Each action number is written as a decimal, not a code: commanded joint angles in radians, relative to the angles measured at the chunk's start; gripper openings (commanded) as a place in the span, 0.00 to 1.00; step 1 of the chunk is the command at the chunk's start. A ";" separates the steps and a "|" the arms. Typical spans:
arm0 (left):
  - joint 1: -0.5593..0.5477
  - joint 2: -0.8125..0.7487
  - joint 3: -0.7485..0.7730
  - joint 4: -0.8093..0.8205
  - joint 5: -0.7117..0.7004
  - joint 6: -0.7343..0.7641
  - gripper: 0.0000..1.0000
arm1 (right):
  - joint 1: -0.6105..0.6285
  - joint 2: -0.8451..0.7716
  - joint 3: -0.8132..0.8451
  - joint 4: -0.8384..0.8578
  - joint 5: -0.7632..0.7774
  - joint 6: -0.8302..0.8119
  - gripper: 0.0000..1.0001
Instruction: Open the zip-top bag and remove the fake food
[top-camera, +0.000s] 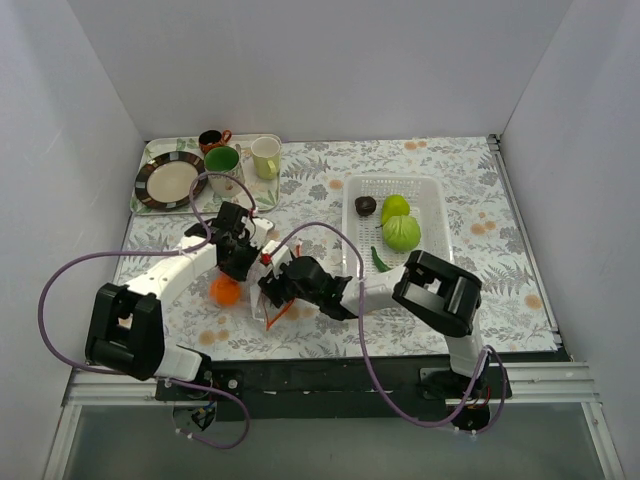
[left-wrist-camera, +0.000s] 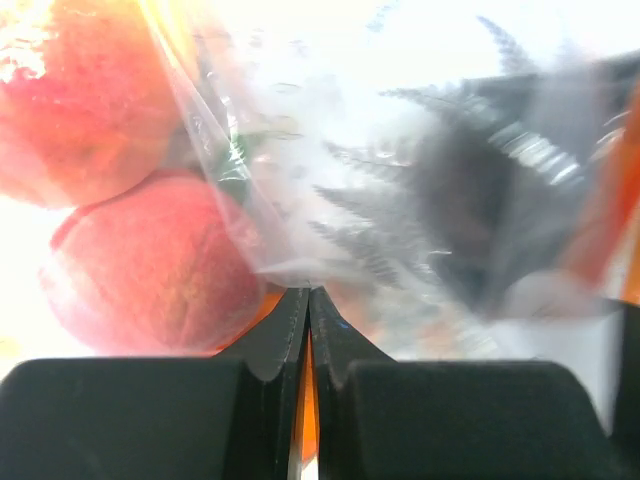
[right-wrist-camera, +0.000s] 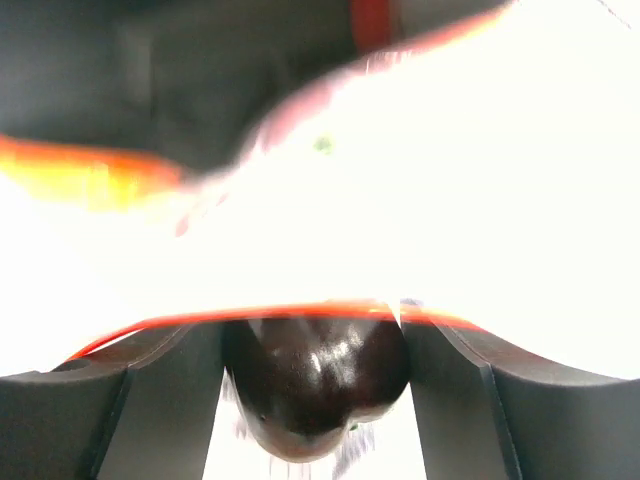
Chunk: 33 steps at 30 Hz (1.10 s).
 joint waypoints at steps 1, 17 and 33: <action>0.013 -0.055 0.059 0.013 -0.124 0.031 0.00 | -0.003 -0.107 -0.102 -0.038 -0.004 0.034 0.45; 0.016 -0.118 0.291 -0.124 -0.052 -0.003 0.00 | -0.009 -0.838 -0.213 -0.605 0.210 0.097 0.25; 0.013 -0.101 0.069 -0.078 0.057 -0.004 0.87 | -0.226 -0.954 -0.173 -0.871 0.598 0.257 0.81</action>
